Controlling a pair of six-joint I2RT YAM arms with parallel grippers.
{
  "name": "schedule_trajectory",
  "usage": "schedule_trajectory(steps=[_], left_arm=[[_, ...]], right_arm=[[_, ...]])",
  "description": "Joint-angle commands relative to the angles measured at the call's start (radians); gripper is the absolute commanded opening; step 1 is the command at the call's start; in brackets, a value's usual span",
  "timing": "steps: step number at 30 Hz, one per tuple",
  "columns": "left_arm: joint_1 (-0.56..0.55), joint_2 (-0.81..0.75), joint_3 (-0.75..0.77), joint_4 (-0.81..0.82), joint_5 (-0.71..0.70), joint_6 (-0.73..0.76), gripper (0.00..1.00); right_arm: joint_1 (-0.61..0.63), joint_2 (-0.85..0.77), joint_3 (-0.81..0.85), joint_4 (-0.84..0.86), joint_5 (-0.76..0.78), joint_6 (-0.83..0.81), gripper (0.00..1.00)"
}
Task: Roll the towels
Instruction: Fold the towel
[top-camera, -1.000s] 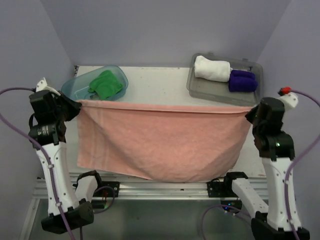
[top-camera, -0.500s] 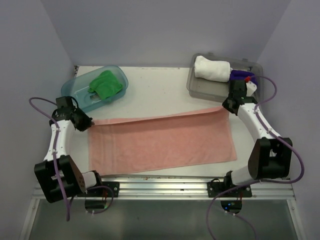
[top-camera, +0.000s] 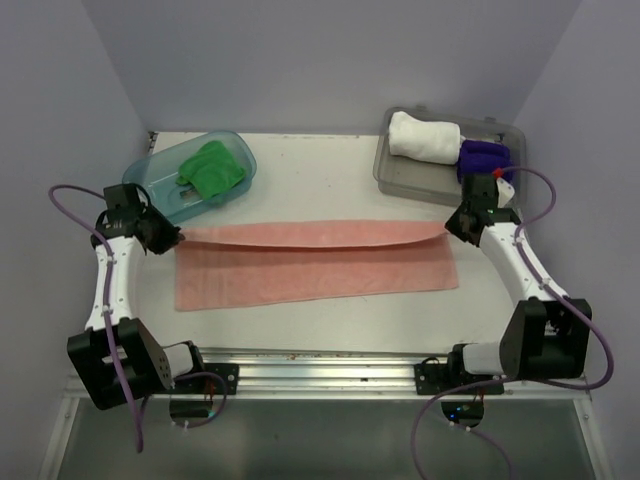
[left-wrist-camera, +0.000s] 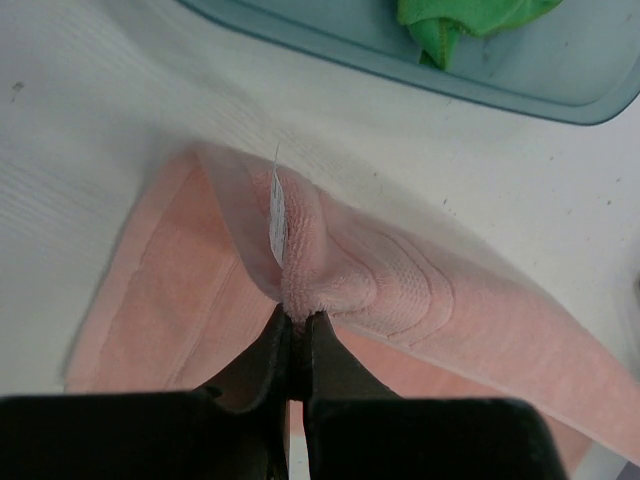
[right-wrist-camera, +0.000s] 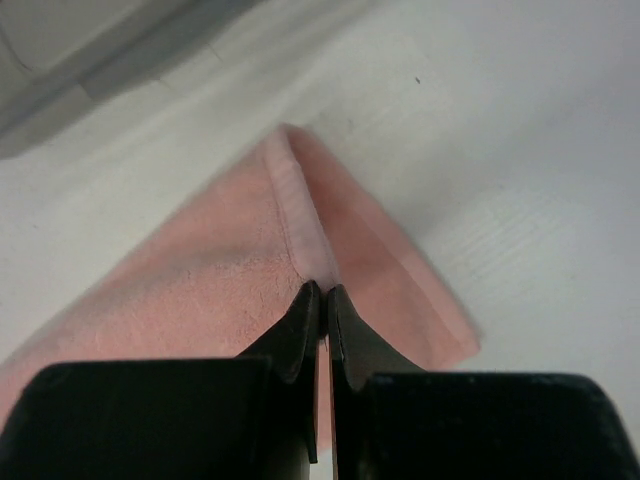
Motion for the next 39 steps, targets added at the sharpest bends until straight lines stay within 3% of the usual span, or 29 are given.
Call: schedule_trajectory(steps=[1, 7, 18, 32, 39], left_arm=[[0.003, -0.112, -0.084, -0.103, -0.033, 0.034, 0.00], [0.003, -0.239, -0.199, -0.185, -0.088, 0.010, 0.00], [0.005, -0.231, -0.241, -0.212, -0.155, -0.022, 0.00], [0.007, -0.252, -0.218, -0.268, -0.166, -0.055, 0.00], [0.007, -0.243, -0.298, -0.257, -0.139, -0.067, 0.00]], right_arm=[[-0.015, -0.109, -0.087, -0.092, -0.005, 0.005, 0.00], [-0.015, -0.252, -0.200, -0.176, -0.029, 0.029, 0.00], [-0.016, -0.321, -0.287, -0.212, 0.018, 0.006, 0.00], [-0.050, -0.354, -0.295, -0.235, 0.032, 0.000, 0.00], [-0.048, -0.293, -0.335, -0.219, -0.003, 0.020, 0.00]])
